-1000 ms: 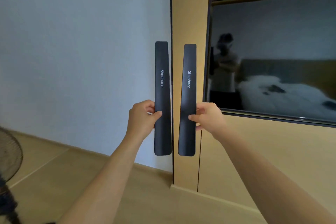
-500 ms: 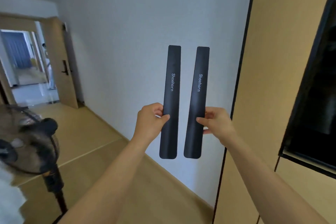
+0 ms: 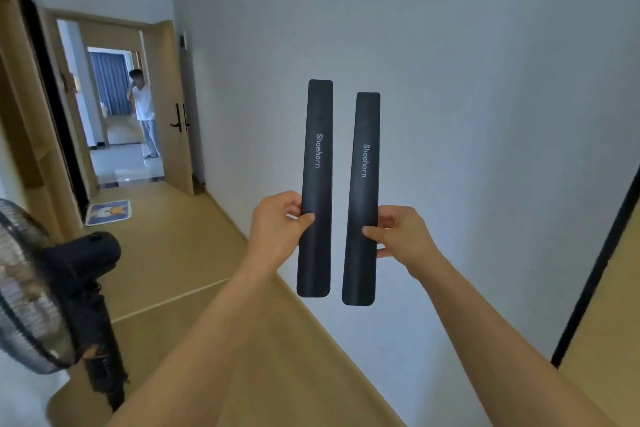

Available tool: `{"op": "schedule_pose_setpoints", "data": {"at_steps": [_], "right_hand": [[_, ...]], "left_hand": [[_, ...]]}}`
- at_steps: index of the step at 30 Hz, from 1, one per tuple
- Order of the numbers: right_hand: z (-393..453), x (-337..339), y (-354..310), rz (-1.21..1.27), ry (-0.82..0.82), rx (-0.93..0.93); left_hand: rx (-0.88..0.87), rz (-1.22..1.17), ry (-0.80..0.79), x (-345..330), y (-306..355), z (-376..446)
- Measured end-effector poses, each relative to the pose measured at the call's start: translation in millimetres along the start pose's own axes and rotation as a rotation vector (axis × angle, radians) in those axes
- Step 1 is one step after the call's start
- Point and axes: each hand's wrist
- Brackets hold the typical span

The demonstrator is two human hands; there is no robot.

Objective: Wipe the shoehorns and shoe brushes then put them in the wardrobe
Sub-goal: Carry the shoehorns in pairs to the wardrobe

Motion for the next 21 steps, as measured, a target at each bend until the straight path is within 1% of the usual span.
{"op": "schedule_pose_setpoints", "data": {"at_steps": [5,11,21], "right_hand": [[121.5,-8.0,1.7,-0.003,-0.010,0.017],[253.3,-21.3,12.7,-0.002,-0.027,0.038],[476.2,-67.8,50.1,0.009,-0.152,0.124]], "left_hand": [[0.003,-0.011,0.007,19.0,-45.0,101.8],[0.022,0.035,0.025,44.7,-103.9,209.7],[0.111,0.110,0.163,82.5,-223.1,363.9]]}}
Point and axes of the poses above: each hand's wrist, its own z-axis towards the middle knuckle, its own x-axis out of the back of the hand, y = z × x, and after that the axes turned 13 degrees about -y, right-handed
